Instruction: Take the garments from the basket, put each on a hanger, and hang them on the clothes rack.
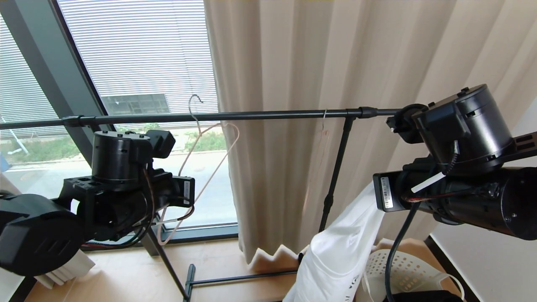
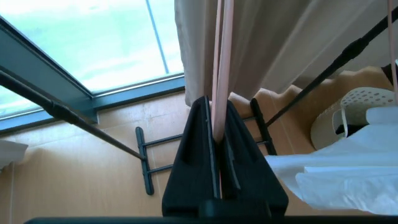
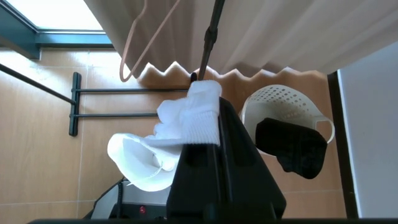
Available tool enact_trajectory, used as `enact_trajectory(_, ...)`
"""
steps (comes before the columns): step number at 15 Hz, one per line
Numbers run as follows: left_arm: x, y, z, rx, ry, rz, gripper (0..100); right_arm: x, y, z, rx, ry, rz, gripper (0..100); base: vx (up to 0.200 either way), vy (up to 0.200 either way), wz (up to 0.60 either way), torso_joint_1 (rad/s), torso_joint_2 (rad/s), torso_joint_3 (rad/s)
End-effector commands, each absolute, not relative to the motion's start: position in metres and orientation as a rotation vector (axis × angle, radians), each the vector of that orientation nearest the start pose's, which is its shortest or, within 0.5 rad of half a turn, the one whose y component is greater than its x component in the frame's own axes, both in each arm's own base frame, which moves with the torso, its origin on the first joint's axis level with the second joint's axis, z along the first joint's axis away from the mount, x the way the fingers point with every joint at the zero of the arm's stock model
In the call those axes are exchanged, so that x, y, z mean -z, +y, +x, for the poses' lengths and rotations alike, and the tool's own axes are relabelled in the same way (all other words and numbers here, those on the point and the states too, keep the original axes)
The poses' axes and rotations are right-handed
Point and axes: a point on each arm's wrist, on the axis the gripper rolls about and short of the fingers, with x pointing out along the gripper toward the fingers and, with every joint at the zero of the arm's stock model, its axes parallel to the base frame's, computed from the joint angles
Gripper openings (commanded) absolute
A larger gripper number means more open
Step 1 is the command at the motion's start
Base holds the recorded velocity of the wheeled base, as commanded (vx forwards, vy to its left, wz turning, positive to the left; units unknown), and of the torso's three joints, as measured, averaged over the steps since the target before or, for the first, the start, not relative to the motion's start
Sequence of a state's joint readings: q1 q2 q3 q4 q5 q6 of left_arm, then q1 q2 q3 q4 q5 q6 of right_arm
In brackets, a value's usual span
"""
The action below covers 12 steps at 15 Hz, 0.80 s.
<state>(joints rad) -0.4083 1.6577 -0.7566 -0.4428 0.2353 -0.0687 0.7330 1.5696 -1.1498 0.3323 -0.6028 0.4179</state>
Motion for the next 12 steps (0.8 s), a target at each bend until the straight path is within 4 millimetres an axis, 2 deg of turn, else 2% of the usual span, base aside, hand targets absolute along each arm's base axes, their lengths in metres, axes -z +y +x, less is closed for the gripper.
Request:
enact_trajectory(1,-0.172,-0.093,0.220,0.187,0.408,0.088,0,-0.234,0.154,0.190,-0.005,0.588,-0.069,0,0.000,0.000,0.00,0.000,0.00,0.000)
enact_trajectory(3,-0.173,-0.084,0.197,0.236,0.397,0.073,0,-0.238,0.146,0.180,-0.028,0.573,-0.114,0,0.000,0.000,0.00,0.000,0.00,0.000)
enact_trajectory(5,-0.173,-0.070,0.162,0.298,0.364,0.051,0,-0.254,0.137,0.155,-0.106,0.513,-0.153,0,0.000,0.000,0.00,0.000,0.00,0.000)
enact_trajectory(6,-0.173,-0.065,0.149,0.330,0.348,0.041,0,-0.255,0.132,0.150,-0.114,0.505,-0.153,0,0.000,0.000,0.00,0.000,0.00,0.000)
enact_trajectory(8,-0.170,-0.058,0.130,0.392,0.324,0.041,0,-0.243,0.128,0.146,-0.113,0.532,-0.169,0,0.000,0.000,0.00,0.000,0.00,0.000)
enact_trajectory(9,-0.169,-0.055,0.123,0.416,0.306,0.046,0,-0.231,0.126,0.146,-0.105,0.566,-0.189,0,0.000,0.000,0.00,0.000,0.00,0.000)
enact_trajectory(12,-0.169,-0.054,0.118,0.452,0.297,0.047,0,-0.213,0.125,0.147,-0.099,0.544,-0.184,0,0.000,0.000,0.00,0.000,0.00,0.000)
